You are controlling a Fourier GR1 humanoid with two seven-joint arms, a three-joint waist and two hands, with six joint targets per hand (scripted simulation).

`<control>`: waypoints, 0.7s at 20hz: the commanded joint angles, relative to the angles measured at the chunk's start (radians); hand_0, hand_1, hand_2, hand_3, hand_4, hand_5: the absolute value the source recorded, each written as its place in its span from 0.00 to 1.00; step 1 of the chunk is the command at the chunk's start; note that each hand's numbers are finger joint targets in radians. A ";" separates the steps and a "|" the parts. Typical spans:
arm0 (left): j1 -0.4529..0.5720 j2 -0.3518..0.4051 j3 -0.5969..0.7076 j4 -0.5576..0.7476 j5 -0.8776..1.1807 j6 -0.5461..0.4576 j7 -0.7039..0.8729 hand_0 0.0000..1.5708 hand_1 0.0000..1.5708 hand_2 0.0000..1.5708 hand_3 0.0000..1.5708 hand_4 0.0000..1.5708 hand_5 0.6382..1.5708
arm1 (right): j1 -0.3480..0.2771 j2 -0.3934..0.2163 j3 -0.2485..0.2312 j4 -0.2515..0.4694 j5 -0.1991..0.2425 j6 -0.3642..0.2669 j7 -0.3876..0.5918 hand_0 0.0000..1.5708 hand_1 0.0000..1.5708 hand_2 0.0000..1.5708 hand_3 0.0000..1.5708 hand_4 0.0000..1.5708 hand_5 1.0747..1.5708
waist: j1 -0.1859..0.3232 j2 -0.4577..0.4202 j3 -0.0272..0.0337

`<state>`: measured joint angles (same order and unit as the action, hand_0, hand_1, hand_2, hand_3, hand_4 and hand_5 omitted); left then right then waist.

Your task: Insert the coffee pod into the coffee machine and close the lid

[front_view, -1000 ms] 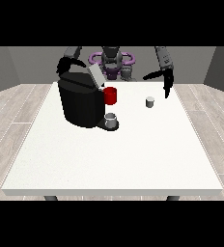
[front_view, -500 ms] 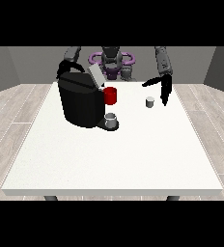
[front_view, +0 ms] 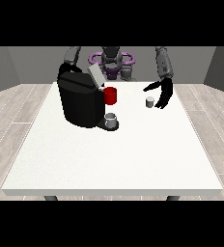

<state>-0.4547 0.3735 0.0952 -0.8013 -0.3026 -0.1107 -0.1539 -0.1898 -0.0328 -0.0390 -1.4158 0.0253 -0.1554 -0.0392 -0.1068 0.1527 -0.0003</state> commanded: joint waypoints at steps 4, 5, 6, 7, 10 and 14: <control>0.003 0.067 -0.042 0.091 -0.118 0.031 -0.061 0.37 0.37 0.46 0.30 0.00 1.00 | 0.007 0.012 0.023 -0.022 0.017 -0.016 0.046 0.00 0.00 0.00 0.00 0.25 1.00 | -0.017 -0.004 -0.0001; -0.009 0.078 -0.018 0.143 -0.108 0.024 -0.089 0.38 0.38 0.46 0.30 0.00 1.00 | 0.017 -0.002 0.032 -0.080 -0.008 0.026 0.061 0.00 0.00 0.00 0.00 0.27 1.00 | -0.056 0.002 -0.0003; -0.031 0.033 -0.056 0.119 -0.154 0.092 -0.065 0.36 0.36 0.44 0.26 0.00 1.00 | -0.024 0.010 0.030 -0.039 0.006 0.005 0.041 0.00 0.00 0.00 0.00 0.28 1.00 | -0.045 0.032 -0.0001; -0.033 0.010 -0.062 0.109 -0.159 0.095 -0.067 0.34 0.34 0.44 0.28 0.00 1.00 | -0.003 0.029 0.024 0.018 0.012 -0.015 0.000 0.00 0.00 0.00 0.00 0.30 1.00 | -0.013 0.012 0.0001; -0.051 0.015 -0.055 0.133 -0.189 0.155 -0.096 0.41 0.41 0.50 0.34 0.00 1.00 | -0.026 -0.017 -0.023 0.005 -0.037 0.032 0.018 0.00 0.00 0.00 0.00 0.30 1.00 | -0.030 0.019 0.0001; -0.023 0.018 -0.057 0.147 -0.218 0.182 -0.130 0.46 0.46 0.55 0.41 0.15 1.00 | 0.053 0.031 0.029 0.028 0.018 -0.035 -0.003 0.00 0.00 0.00 0.00 0.31 1.00 | -0.007 -0.034 0.0000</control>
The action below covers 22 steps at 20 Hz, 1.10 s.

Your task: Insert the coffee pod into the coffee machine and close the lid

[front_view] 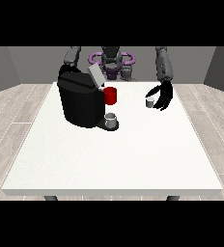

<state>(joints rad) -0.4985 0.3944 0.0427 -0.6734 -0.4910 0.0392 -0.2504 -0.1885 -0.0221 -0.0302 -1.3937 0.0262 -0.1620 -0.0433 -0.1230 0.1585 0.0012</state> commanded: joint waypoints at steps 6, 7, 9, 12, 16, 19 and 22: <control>-0.006 -0.052 -0.005 0.071 -0.090 0.188 -0.060 0.59 0.59 0.66 0.53 0.23 1.00 | -0.015 -0.012 -0.027 0.009 -0.042 0.033 -0.031 0.00 0.00 0.00 0.00 0.31 1.00 | -0.010 0.020 -0.0014; -0.069 0.000 -0.001 0.077 -0.091 0.105 -0.023 0.62 0.62 0.69 0.55 0.21 1.00 | -0.017 0.013 -0.019 0.022 -0.041 0.013 -0.030 0.00 0.00 0.00 0.00 0.32 1.00 | -0.017 0.009 -0.0013; -0.070 0.027 0.013 0.126 -0.106 0.124 -0.031 0.59 0.59 0.66 0.52 0.18 1.00 | -0.016 -0.015 -0.005 -0.026 -0.046 0.050 0.020 0.00 0.00 0.00 0.00 0.32 1.00 | -0.046 0.027 -0.0016; -0.078 0.000 -0.019 0.139 -0.148 0.138 0.006 0.65 0.65 0.71 0.57 0.18 1.00 | 0.011 0.014 0.009 -0.010 -0.024 0.014 -0.001 0.00 0.00 0.00 0.00 0.31 1.00 | -0.057 0.015 -0.0015; -0.076 0.016 0.004 0.138 -0.131 0.116 -0.110 0.81 0.81 0.89 0.87 0.32 1.00 | -0.013 -0.046 -0.035 -0.003 -0.065 0.068 0.017 0.00 0.00 0.00 0.00 0.25 1.00 | -0.032 0.007 -0.0017; -0.148 0.041 0.002 0.082 -0.116 0.037 -0.137 0.93 0.93 0.93 0.90 0.39 1.00 | -0.073 -0.039 -0.079 0.073 -0.073 0.034 -0.029 0.00 0.00 0.00 0.00 0.28 1.00 | 0.005 0.027 -0.0012; -0.184 -0.041 -0.035 0.047 -0.132 0.018 -0.052 0.89 0.89 0.91 0.87 0.38 1.00 | -0.028 -0.014 -0.047 0.093 -0.056 0.026 -0.003 0.00 0.00 0.00 0.00 0.28 1.00 | -0.014 -0.058 -0.0008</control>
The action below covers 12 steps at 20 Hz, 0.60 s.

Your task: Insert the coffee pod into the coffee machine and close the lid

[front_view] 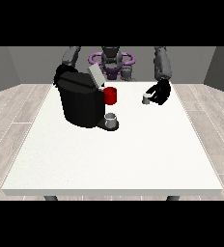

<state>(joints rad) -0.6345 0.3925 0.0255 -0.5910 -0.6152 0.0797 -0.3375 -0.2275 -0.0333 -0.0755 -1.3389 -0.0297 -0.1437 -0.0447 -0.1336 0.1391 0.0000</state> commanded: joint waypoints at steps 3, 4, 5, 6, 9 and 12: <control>-0.044 0.007 -0.009 -0.063 0.000 -0.095 -0.005 0.84 0.84 0.88 0.86 0.37 1.00 | 0.027 -0.017 -0.015 0.074 -0.010 0.031 -0.053 0.00 0.00 0.00 0.00 0.31 1.00 | 0.027 -0.048 0.0001; -0.072 -0.036 -0.042 -0.102 -0.011 -0.135 0.058 0.82 0.82 0.87 0.85 0.35 1.00 | -0.004 -0.021 -0.045 0.133 -0.011 0.006 -0.052 0.00 0.00 0.00 0.00 0.31 1.00 | 0.058 -0.074 0.0005; -0.087 -0.039 -0.031 -0.106 0.005 -0.152 0.056 0.79 0.79 0.84 0.84 0.34 1.00 | -0.021 0.007 -0.021 0.121 0.019 -0.045 -0.015 0.00 0.00 0.00 0.00 0.31 1.00 | 0.065 -0.086 0.0003; -0.120 -0.012 -0.013 -0.109 0.000 -0.126 0.044 0.80 0.80 0.84 0.83 0.34 1.00 | -0.033 -0.015 -0.038 0.126 -0.011 0.005 -0.067 0.00 0.00 0.00 0.00 0.30 1.00 | 0.038 -0.037 0.0003; -0.139 -0.012 -0.012 -0.096 -0.003 -0.170 0.084 0.80 0.80 0.85 0.82 0.36 1.00 | -0.015 0.016 0.027 0.050 0.018 -0.016 0.042 0.00 0.00 0.00 0.00 0.26 1.00 | -0.009 -0.101 -0.0002; -0.188 -0.050 -0.027 -0.130 -0.019 -0.171 0.146 0.80 0.80 0.85 0.82 0.36 1.00 | -0.007 0.012 0.000 0.115 -0.013 0.028 -0.072 0.00 0.00 0.00 0.00 0.31 1.00 | -0.007 -0.070 0.0005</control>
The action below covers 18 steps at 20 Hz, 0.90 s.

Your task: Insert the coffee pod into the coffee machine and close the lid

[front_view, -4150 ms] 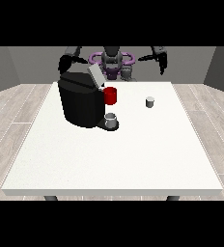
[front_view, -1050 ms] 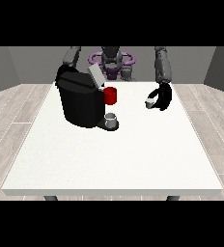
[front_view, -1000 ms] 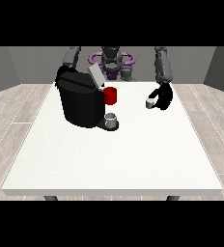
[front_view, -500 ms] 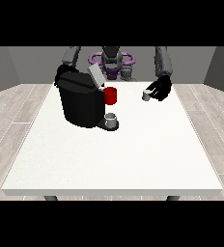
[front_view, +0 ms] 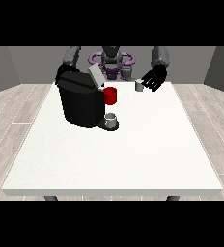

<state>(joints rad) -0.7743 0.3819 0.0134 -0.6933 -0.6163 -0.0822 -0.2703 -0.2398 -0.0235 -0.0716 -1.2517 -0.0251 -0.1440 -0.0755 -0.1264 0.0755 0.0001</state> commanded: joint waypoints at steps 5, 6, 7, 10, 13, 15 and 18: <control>-0.118 0.043 0.060 0.006 0.017 -0.055 0.057 0.81 0.81 0.85 0.82 0.35 1.00 | 0.027 0.000 0.012 -0.018 -0.024 0.048 -0.050 0.00 0.00 0.00 0.00 0.32 1.00 | -0.077 0.045 0.0000; -0.152 0.032 0.051 0.006 0.007 -0.066 0.093 0.80 0.80 0.85 0.82 0.34 1.00 | -0.050 -0.013 0.015 -0.035 -0.027 0.047 0.029 0.00 0.00 0.00 0.00 0.32 1.00 | -0.071 0.042 -0.0001; -0.186 0.044 0.058 0.002 -0.004 -0.025 0.095 0.80 0.80 0.84 0.81 0.34 1.00 | -0.079 0.008 0.037 -0.059 0.005 0.006 0.035 0.00 0.00 0.00 0.00 0.31 1.00 | -0.090 0.053 -0.0003; -0.242 0.073 0.088 0.010 0.013 -0.061 0.112 0.65 0.65 0.77 0.78 0.32 1.00 | -0.044 0.022 0.059 -0.068 -0.008 0.017 0.019 0.00 0.00 0.00 0.00 0.33 1.00 | -0.123 0.060 -0.0001; -0.280 0.058 0.110 0.002 0.023 -0.040 0.146 0.77 0.77 0.80 0.76 0.32 1.00 | -0.033 0.003 0.051 -0.049 0.012 0.029 -0.030 0.00 0.00 0.00 0.00 0.32 1.00 | -0.133 0.092 0.0001; -0.300 0.110 0.132 0.057 0.017 -0.049 0.152 0.79 0.79 0.80 0.76 0.30 1.00 | -0.037 0.023 0.152 -0.151 0.014 -0.034 0.065 0.00 0.00 0.00 0.00 0.32 1.00 | -0.179 0.083 -0.0004; -0.305 0.142 0.148 0.047 0.028 -0.053 0.087 0.80 0.80 0.84 0.80 0.31 1.00 | -0.041 -0.022 0.066 -0.145 -0.014 0.053 0.018 0.00 0.00 0.00 0.00 0.32 1.00 | -0.193 0.146 -0.0003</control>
<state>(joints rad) -1.0620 0.4849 0.1340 -0.6647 -0.5957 -0.1396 -0.1508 -0.2944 -0.0215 -0.0064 -1.3549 -0.0273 -0.1252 -0.0530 -0.2788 0.1807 0.0001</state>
